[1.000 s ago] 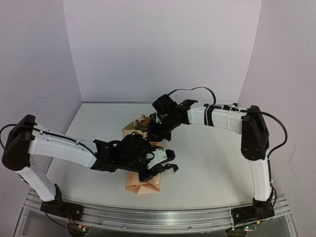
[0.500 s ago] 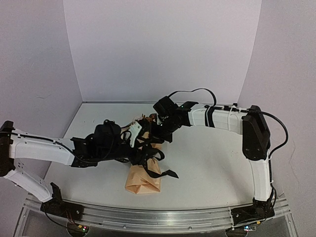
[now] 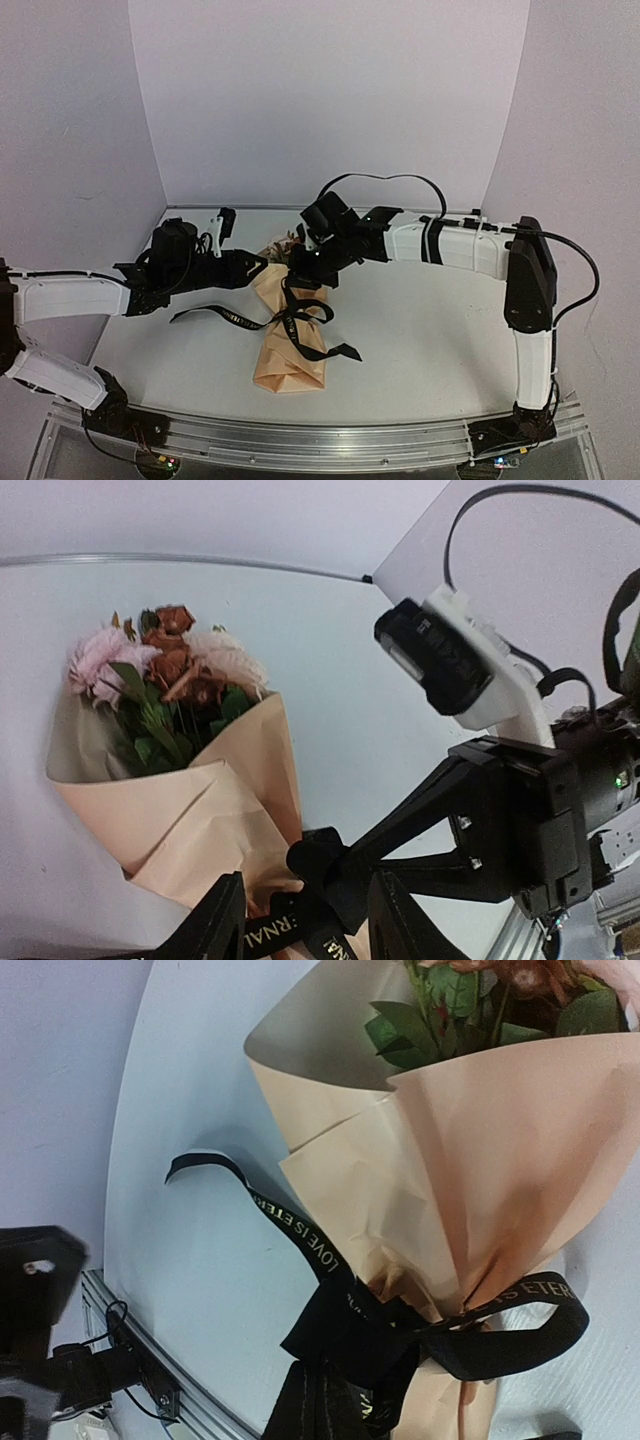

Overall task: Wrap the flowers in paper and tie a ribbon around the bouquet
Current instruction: Cross the half-tied ribbon over the folded bouquet.

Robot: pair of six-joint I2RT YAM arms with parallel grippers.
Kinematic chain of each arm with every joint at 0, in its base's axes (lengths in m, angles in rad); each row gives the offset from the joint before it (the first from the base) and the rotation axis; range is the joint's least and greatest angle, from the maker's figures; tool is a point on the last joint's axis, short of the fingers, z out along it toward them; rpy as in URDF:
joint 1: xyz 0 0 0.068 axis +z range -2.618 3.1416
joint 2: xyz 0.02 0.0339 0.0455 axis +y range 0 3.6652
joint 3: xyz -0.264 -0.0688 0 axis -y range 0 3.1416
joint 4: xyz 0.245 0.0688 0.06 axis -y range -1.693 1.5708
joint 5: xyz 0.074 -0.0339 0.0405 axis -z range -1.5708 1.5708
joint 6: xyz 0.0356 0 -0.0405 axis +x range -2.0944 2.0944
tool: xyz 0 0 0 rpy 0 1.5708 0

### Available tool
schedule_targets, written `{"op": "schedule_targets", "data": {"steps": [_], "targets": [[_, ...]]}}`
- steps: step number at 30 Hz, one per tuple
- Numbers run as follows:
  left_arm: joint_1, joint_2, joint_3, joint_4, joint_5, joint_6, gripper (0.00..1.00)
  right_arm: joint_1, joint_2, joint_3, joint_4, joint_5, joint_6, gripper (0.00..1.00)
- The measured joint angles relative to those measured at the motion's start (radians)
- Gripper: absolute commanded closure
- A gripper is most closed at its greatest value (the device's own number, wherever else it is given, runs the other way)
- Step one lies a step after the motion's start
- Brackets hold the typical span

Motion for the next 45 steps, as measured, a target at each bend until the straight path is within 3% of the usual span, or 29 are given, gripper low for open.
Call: {"op": "schedule_targets", "data": {"steps": [14, 24, 35, 45], "targets": [[0.073, 0.156, 0.006, -0.008, 0.245, -0.171, 0.51, 0.036, -0.001, -0.012, 0.016, 0.046, -0.066, 1.0], [0.122, 0.265, 0.089, 0.009, 0.36, -0.356, 0.53, 0.058, -0.002, -0.025, 0.016, 0.08, -0.111, 1.0], [0.122, 0.363, 0.203, -0.145, 0.423, -0.384, 0.55, 0.061, -0.002, -0.025, 0.015, 0.111, -0.126, 1.0], [0.122, 0.403, 0.218, -0.154, 0.471, -0.405, 0.55, 0.064, -0.002, -0.025, 0.01, 0.126, -0.141, 1.0]]}}
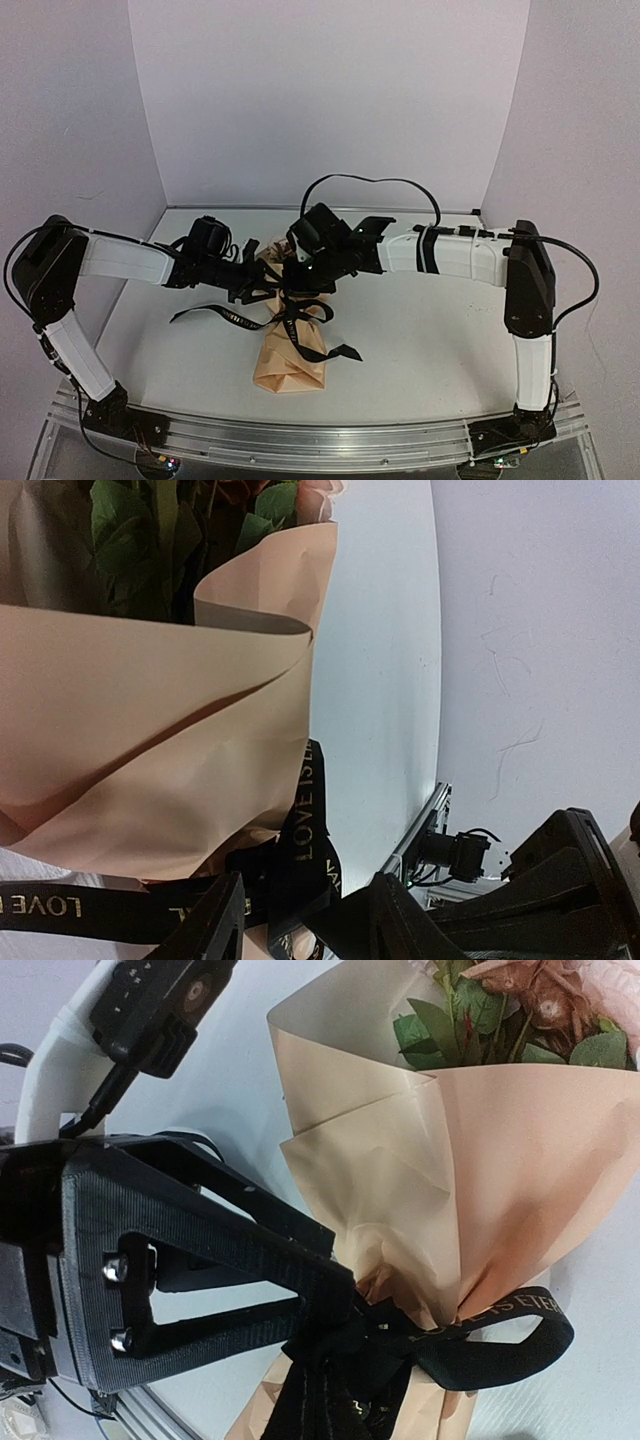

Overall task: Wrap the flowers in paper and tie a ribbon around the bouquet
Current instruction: Cross the half-tied ribbon over the folded bouquet.

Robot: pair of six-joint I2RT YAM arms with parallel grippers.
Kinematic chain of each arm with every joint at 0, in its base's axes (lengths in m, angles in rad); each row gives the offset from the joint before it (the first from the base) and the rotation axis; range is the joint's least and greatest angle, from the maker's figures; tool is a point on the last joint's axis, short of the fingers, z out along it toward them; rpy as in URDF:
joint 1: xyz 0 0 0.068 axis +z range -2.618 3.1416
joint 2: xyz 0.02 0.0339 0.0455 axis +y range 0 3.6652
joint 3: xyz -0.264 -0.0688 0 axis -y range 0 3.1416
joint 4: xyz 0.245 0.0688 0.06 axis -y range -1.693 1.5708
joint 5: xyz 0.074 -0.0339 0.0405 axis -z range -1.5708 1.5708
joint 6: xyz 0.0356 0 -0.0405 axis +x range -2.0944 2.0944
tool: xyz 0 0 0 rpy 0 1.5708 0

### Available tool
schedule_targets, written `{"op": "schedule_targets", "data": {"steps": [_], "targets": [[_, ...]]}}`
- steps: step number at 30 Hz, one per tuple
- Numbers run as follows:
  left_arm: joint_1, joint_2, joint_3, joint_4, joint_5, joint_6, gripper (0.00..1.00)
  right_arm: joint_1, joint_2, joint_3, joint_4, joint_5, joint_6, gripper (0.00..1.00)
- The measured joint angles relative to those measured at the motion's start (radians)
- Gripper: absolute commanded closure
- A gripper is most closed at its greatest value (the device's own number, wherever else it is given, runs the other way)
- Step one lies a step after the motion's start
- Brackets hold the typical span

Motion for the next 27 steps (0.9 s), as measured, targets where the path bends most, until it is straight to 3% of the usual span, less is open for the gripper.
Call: {"op": "schedule_targets", "data": {"steps": [9, 27], "targets": [[0.003, 0.019, -0.002, 0.063, 0.055, -0.122, 0.51, 0.011, 0.0, 0.0, -0.024, 0.038, -0.022, 1.0], [0.007, 0.02, -0.003, 0.061, 0.085, -0.206, 0.56, 0.036, 0.0, 0.051, -0.059, 0.117, -0.061, 1.0]]}}
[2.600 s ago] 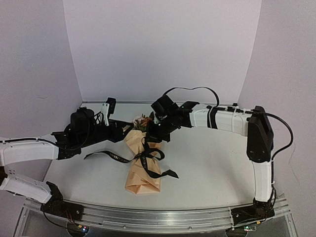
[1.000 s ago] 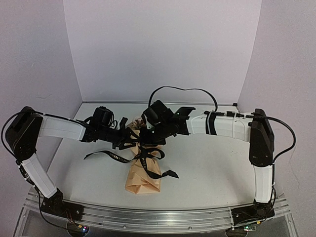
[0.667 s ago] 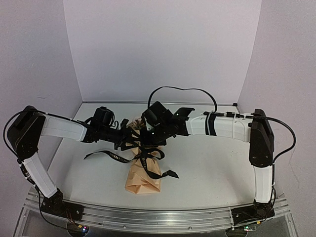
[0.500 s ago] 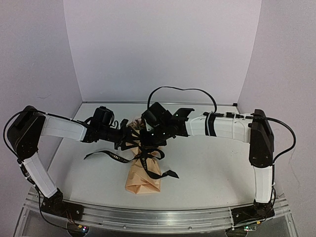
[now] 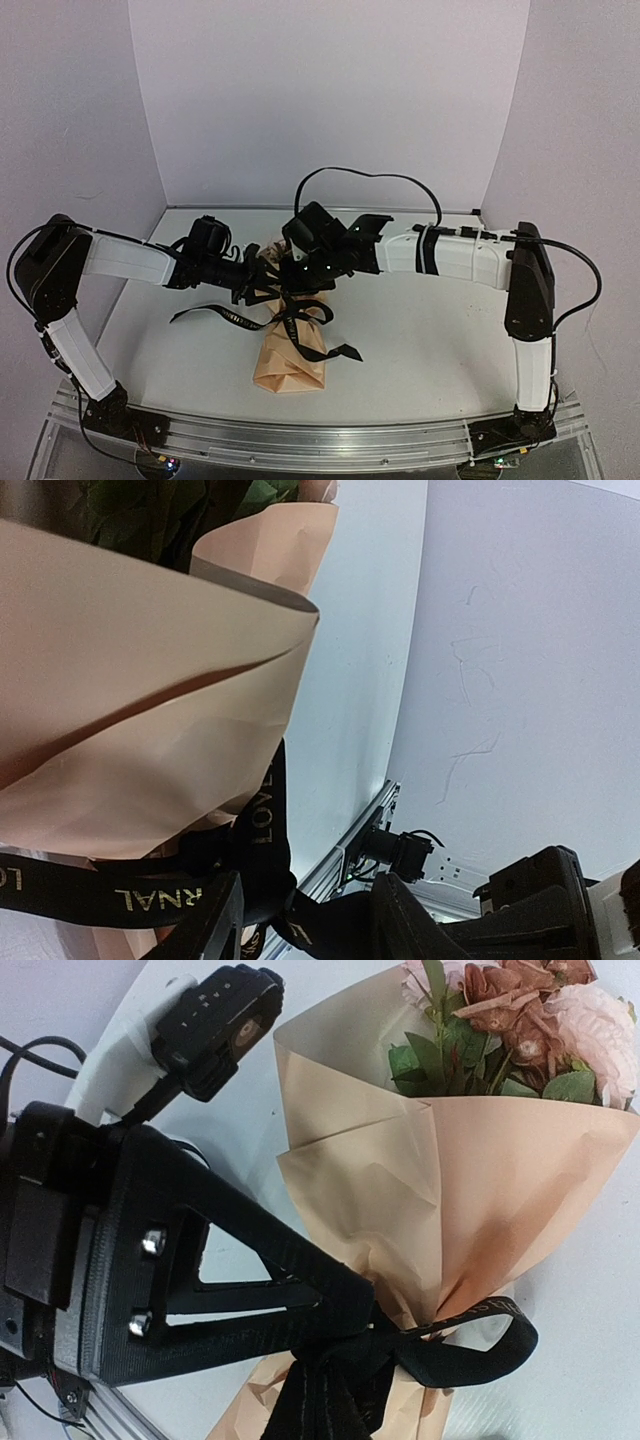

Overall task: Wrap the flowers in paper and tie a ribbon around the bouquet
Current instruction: Cross the half-tied ribbon over the folded bouquet.

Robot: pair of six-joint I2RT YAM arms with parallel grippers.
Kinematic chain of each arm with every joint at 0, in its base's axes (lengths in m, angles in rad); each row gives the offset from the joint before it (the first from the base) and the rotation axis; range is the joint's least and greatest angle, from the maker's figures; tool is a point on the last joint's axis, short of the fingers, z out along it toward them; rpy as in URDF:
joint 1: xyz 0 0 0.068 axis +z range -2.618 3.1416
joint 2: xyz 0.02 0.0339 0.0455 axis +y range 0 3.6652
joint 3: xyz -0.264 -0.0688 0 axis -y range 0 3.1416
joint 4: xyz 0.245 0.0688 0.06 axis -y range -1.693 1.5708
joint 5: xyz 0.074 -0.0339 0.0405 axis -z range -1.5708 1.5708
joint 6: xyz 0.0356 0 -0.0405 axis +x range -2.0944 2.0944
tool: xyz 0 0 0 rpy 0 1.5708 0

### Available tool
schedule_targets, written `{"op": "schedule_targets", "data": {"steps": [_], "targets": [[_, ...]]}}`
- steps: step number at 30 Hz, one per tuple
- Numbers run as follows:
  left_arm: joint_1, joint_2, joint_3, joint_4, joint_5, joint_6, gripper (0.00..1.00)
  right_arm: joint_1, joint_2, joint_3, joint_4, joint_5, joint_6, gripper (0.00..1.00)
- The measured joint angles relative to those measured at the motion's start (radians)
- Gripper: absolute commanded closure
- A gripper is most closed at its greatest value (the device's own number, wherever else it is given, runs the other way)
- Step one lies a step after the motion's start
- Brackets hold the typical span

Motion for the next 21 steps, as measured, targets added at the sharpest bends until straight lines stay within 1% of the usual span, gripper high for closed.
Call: {"op": "schedule_targets", "data": {"steps": [4, 8, 17, 21], "targets": [[0.0, 0.004, 0.0, 0.007, 0.011, -0.018, 0.59, 0.003, 0.004, 0.005, -0.003, 0.003, -0.007, 1.0], [0.0, 0.013, -0.002, 0.02, 0.021, -0.038, 0.57, 0.004, 0.012, 0.005, -0.012, 0.005, -0.013, 1.0], [0.0, 0.023, -0.004, 0.026, 0.027, -0.049, 0.55, 0.007, 0.036, 0.01, -0.021, 0.024, -0.022, 1.0], [0.0, 0.031, -0.004, 0.026, 0.033, -0.049, 0.57, 0.011, 0.057, 0.028, -0.025, 0.023, -0.023, 1.0]]}}
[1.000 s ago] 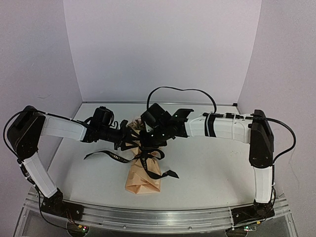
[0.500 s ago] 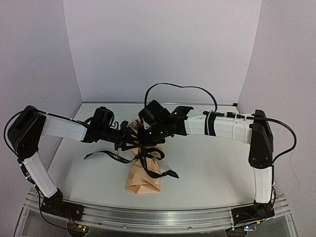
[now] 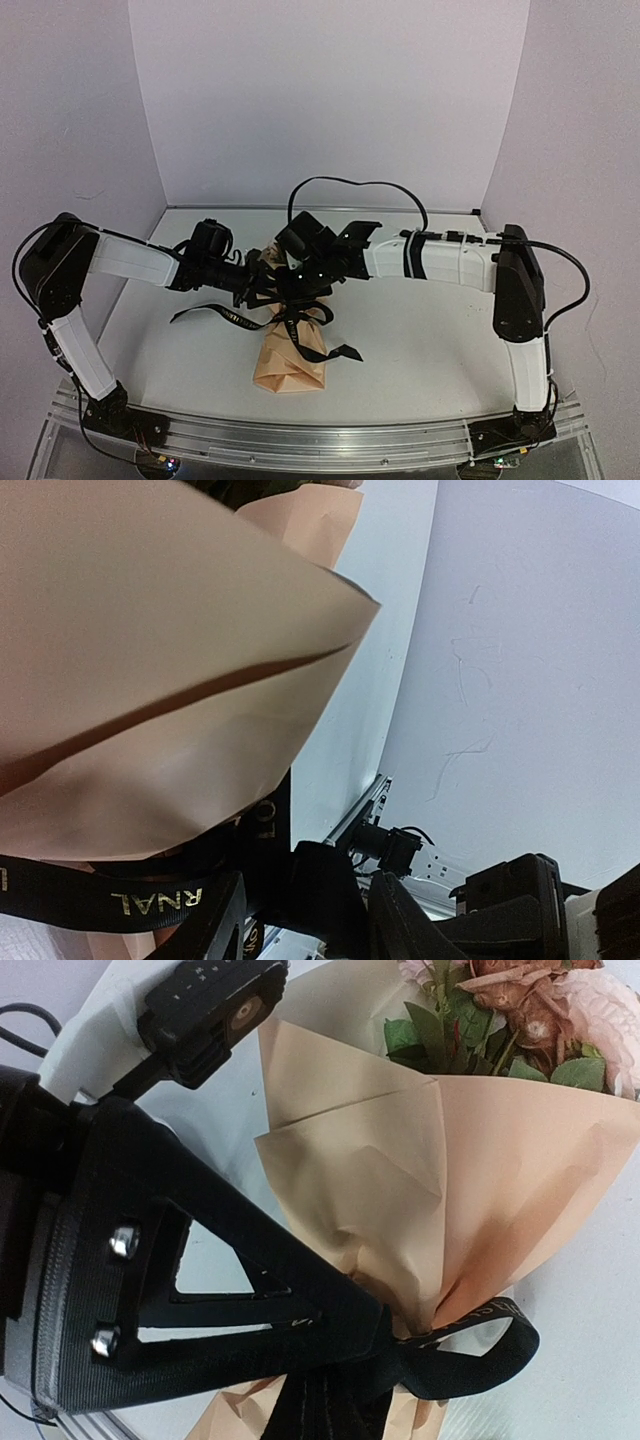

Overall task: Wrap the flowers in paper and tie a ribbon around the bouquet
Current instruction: Cross the half-tied ribbon over the folded bouquet.

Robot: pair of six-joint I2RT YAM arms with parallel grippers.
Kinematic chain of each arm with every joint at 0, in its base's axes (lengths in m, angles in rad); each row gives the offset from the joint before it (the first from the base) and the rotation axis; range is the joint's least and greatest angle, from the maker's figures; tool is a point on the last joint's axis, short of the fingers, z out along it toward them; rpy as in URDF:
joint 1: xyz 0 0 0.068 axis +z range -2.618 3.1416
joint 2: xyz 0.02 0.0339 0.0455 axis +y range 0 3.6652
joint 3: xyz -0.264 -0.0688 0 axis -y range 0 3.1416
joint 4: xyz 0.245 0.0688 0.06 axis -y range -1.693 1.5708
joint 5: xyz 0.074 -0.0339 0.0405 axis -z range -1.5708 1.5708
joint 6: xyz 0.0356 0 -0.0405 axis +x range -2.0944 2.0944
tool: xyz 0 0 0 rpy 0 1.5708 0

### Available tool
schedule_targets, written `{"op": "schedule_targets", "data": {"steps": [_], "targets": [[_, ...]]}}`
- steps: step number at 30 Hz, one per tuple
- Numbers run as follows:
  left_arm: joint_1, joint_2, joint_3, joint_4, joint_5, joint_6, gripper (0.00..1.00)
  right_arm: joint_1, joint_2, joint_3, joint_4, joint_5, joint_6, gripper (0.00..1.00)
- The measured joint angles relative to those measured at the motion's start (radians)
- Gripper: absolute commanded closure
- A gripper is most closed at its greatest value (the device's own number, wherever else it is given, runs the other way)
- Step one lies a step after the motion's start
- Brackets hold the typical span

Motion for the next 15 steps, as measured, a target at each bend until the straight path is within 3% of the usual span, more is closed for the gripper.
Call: {"op": "schedule_targets", "data": {"steps": [11, 13, 15], "targets": [[-0.005, 0.033, 0.0, 0.008, 0.008, 0.001, 0.65, 0.004, 0.02, 0.014, -0.011, 0.0, -0.005, 1.0], [-0.005, 0.037, 0.0, 0.008, 0.008, 0.001, 0.7, 0.004, 0.02, 0.015, -0.012, 0.0, -0.007, 1.0], [-0.006, 0.039, 0.0, 0.008, 0.008, 0.002, 0.82, 0.005, 0.02, 0.015, -0.012, 0.001, -0.008, 1.0]]}}
